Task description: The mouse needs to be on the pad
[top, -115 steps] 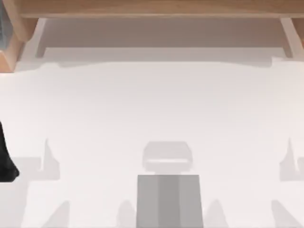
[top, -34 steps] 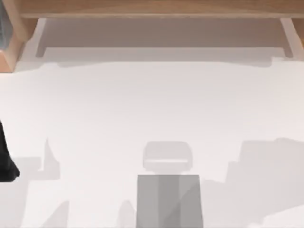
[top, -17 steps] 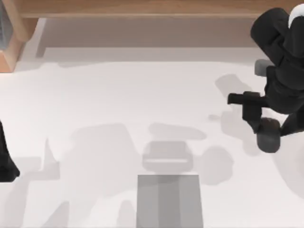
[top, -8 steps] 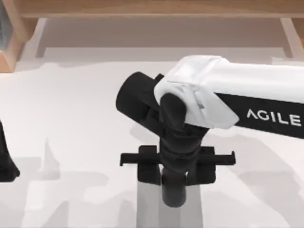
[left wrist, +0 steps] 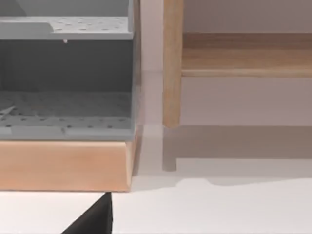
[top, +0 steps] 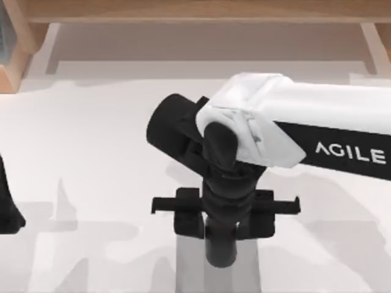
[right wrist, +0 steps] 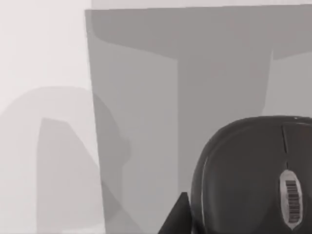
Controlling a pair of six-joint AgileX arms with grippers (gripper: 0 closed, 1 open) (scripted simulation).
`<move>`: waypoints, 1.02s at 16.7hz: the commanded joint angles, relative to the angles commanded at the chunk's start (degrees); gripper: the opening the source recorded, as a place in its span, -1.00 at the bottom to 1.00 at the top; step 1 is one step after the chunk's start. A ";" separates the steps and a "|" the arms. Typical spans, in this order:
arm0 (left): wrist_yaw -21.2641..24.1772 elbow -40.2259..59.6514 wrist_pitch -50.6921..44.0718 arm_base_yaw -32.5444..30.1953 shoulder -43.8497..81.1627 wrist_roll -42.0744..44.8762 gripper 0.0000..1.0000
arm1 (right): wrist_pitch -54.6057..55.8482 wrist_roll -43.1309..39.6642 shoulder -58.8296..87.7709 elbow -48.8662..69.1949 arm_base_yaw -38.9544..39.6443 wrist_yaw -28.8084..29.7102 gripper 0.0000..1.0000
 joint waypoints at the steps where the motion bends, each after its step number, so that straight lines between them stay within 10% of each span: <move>1: 0.00 0.00 0.00 0.00 0.00 0.00 1.00 | 0.30 0.03 -0.10 -0.26 -0.22 -0.41 -1.00; 17: 0.00 0.00 0.00 0.00 0.00 0.00 1.00 | 8.44 0.10 2.67 -4.93 0.43 -0.61 -1.00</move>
